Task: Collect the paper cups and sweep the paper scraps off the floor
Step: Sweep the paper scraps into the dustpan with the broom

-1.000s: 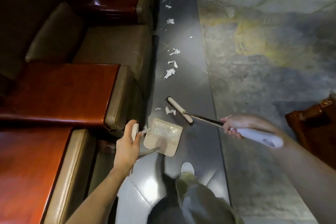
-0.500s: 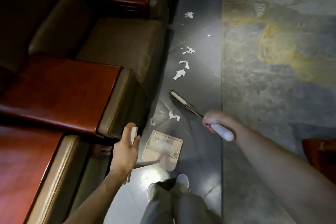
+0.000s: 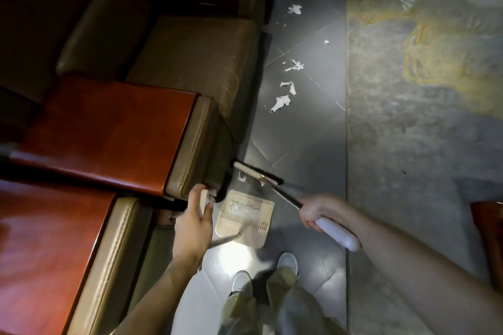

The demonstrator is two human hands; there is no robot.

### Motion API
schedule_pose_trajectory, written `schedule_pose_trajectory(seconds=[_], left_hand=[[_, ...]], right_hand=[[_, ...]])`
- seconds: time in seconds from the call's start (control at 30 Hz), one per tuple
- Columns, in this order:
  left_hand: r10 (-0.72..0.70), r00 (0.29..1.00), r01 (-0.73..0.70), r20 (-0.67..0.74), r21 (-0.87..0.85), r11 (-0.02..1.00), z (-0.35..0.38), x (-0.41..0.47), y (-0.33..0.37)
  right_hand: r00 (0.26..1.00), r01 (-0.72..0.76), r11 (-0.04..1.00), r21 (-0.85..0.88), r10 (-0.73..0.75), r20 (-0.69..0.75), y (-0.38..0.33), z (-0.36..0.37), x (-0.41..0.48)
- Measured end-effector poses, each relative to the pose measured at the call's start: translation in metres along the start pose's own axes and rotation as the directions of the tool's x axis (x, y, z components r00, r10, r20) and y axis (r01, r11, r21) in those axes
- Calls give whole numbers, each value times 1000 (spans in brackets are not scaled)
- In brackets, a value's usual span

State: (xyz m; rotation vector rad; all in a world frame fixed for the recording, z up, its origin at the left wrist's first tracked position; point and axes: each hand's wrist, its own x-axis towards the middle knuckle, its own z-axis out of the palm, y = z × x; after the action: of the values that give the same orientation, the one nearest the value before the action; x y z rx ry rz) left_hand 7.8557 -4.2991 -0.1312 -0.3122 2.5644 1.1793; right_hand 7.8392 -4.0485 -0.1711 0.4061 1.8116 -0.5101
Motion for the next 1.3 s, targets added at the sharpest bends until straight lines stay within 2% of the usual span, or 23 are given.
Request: schedule_pose_trajectory(seconds=[0.07,0.1,0.17,0.2,0.33,0.5,0.7,0.87,1.1,1.2,1.3], left_hand=[[36,999,-36,11,-2,999,2,4,-2],[50,998,-50,22,-4,999,4,5,-2],[65,997,-64,45,-28,998,6,6,0],[76,995,-73,61,-35,997,6,7,0],[117,984,-122,134,30,992,0,8,-3],[182,969,-187,168,12,982,-1,18,11],[279,951,-283,133,13,959,11,64,58],[233,966,-233,112,-17,972,34,111,97],[166,980,-163,109,-37,986,59,145,124],[141,985,-137,103,-43,990,53,136,122],[134,986,-130,96,-44,991,42,113,110]], right_hand=[[995,-15,999,39,11,95,8,13,-6],[988,-6,986,167,-20,151,15,16,-14],[978,62,883,465,-147,150,30,13,-34],[976,60,858,511,-157,150,32,10,-45],[971,-146,901,410,52,232,25,2,-76],[995,-85,850,520,50,80,35,-20,-113],[998,8,810,587,28,-52,56,-88,-116],[991,20,758,652,74,-115,65,-166,-87],[990,-61,821,567,121,-68,57,-256,-40],[989,-103,857,506,141,-37,51,-258,-33],[986,-101,877,470,153,-73,38,-236,-30]])
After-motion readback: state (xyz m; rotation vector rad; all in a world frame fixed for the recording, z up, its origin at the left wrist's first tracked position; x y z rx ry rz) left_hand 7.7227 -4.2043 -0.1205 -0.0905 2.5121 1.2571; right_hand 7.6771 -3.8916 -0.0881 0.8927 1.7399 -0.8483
